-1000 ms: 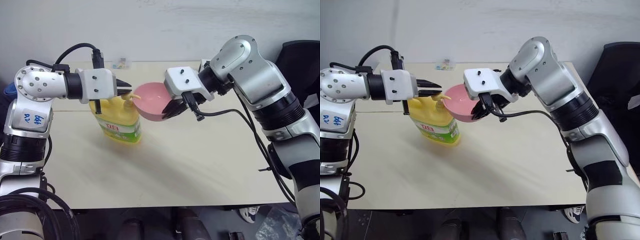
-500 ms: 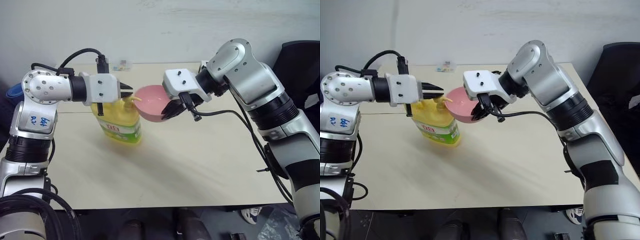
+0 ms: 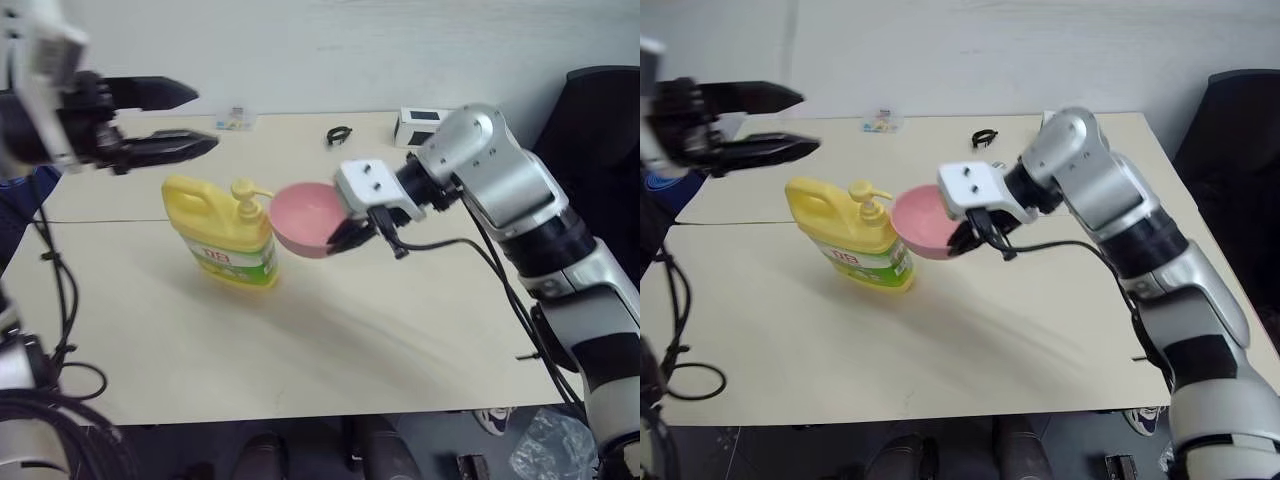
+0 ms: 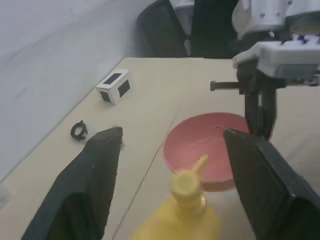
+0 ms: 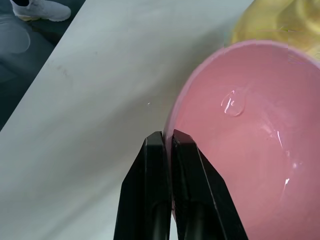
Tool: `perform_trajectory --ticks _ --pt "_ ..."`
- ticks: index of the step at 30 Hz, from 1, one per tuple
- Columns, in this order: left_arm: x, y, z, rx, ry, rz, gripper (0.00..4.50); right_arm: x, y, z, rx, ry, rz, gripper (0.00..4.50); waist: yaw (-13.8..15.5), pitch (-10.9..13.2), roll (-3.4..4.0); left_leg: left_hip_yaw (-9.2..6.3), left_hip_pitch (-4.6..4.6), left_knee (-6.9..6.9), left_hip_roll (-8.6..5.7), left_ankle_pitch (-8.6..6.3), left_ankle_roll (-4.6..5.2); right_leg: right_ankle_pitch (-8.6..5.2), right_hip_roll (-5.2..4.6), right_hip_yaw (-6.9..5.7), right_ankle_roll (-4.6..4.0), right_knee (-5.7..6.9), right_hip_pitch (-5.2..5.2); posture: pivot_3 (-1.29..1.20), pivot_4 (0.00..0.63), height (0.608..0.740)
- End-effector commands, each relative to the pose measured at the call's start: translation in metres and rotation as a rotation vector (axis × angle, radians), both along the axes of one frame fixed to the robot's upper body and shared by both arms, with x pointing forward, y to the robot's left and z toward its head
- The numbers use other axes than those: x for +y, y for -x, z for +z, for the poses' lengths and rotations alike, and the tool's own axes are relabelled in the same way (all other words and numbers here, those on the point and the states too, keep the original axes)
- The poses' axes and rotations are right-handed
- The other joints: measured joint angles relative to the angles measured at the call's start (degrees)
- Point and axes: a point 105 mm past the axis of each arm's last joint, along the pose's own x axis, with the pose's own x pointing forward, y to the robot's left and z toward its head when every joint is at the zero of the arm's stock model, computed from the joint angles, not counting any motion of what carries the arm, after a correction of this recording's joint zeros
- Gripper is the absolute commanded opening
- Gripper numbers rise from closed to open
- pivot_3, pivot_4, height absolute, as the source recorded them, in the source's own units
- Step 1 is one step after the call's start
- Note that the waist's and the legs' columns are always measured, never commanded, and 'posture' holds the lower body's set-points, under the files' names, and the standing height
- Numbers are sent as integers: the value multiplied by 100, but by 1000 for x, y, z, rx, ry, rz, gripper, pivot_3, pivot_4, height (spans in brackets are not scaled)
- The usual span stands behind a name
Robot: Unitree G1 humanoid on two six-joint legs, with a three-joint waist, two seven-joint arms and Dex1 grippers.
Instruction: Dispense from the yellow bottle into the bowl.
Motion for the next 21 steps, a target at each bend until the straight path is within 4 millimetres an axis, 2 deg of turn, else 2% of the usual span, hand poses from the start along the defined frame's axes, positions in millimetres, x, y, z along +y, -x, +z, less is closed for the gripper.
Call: perform_trajectory --ticks 1,4,8,11,14,18,21 --pt "6 41 0 12 -6 6 3926 -3 7 -3 -46 -99 -11 0 7 1 -2 0 0 3 -1 -1 2 0 -1 1 1 -1 2 0 150 740" --pt "12 65 -25 105 -46 56 3926 -9 4 -31 -116 -134 -89 0 15 2 -5 3 9 7 -4 -9 19 4 -3 8 7 2 12 0 150 740" --pt "16 107 -73 297 -176 57 3926 -16 1 -58 -197 -194 -166 0 22 14 -28 7 35 7 -11 -7 18 -5 2 12 -9 1 21 0 150 740" --pt "30 116 -93 356 -208 157 3926 -21 0 -79 -194 -187 -211 0 33 15 -31 7 56 5 -17 1 3 -16 7 12 -27 7 30 0 150 740" --pt "37 122 -103 371 -219 189 3926 -25 -1 -96 -209 -154 -218 0 37 16 -31 -8 88 -2 -13 -1 4 -29 19 12 -50 8 56 0 150 740" --pt "43 119 -104 350 -174 214 3926 -33 -10 -117 -219 -100 -239 0 42 20 -40 -24 144 -15 -7 -6 5 -60 22 19 -105 1 118 0 150 740" --pt "47 115 -101 341 -133 224 3958 -39 -12 -124 -170 -80 -262 727 39 21 -41 -23 147 -16 -7 -8 6 -54 21 24 -94 2 120 0 150 740"
